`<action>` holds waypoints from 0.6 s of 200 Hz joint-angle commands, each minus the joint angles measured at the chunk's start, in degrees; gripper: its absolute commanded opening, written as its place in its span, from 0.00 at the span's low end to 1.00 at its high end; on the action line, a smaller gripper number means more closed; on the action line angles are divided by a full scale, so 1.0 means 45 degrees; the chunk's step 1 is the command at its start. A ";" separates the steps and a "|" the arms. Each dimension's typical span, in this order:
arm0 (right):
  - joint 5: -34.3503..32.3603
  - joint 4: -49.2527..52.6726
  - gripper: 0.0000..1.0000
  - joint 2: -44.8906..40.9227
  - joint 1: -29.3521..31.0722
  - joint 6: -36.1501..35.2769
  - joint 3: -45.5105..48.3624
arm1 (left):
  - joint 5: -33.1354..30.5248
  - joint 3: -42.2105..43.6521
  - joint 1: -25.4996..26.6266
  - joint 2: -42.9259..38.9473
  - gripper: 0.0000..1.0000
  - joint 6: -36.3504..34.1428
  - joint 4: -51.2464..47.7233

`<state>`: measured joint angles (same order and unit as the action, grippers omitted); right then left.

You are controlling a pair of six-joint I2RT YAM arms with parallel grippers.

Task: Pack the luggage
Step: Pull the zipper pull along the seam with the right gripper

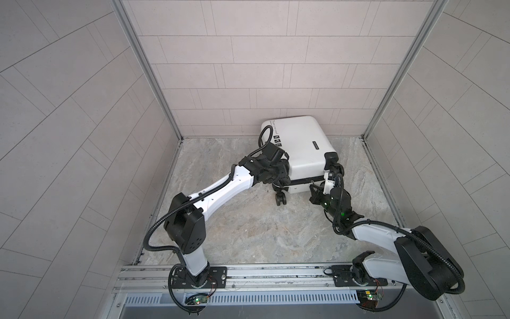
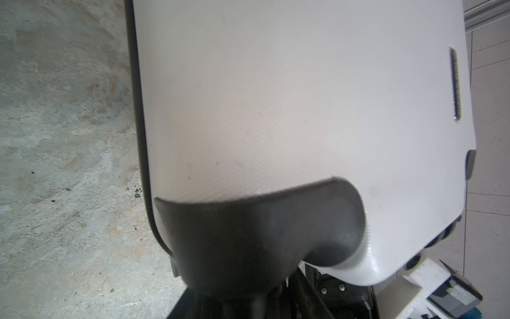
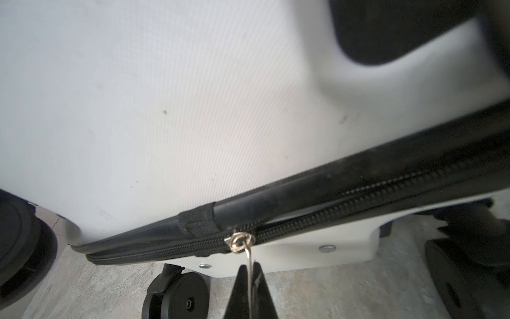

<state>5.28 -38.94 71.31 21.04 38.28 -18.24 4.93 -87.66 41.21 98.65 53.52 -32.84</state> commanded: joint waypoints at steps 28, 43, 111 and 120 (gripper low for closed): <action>-0.1092 0.0802 0.00 -0.0395 -0.0592 0.0204 0.0532 | -0.0762 0.0338 -0.0291 -0.0946 0.00 -0.0291 -0.1296; -0.1075 0.0893 0.00 -0.0475 -0.0633 0.0204 0.0559 | -0.0733 0.0378 -0.0296 -0.0965 0.00 -0.0273 -0.1257; -0.1084 0.1168 0.00 -0.0802 -0.1027 0.0166 0.0789 | -0.0744 0.0417 -0.0303 -0.0966 0.00 -0.0262 -0.1198; -0.1094 0.1182 0.00 -0.0841 -0.1124 0.0170 0.0850 | -0.0742 0.0397 -0.0293 -0.0966 0.00 -0.0269 -0.1213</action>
<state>6.44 -38.17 68.40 18.52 38.35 -16.36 5.39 -86.65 41.25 97.80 53.52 -32.82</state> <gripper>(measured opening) 0.044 0.427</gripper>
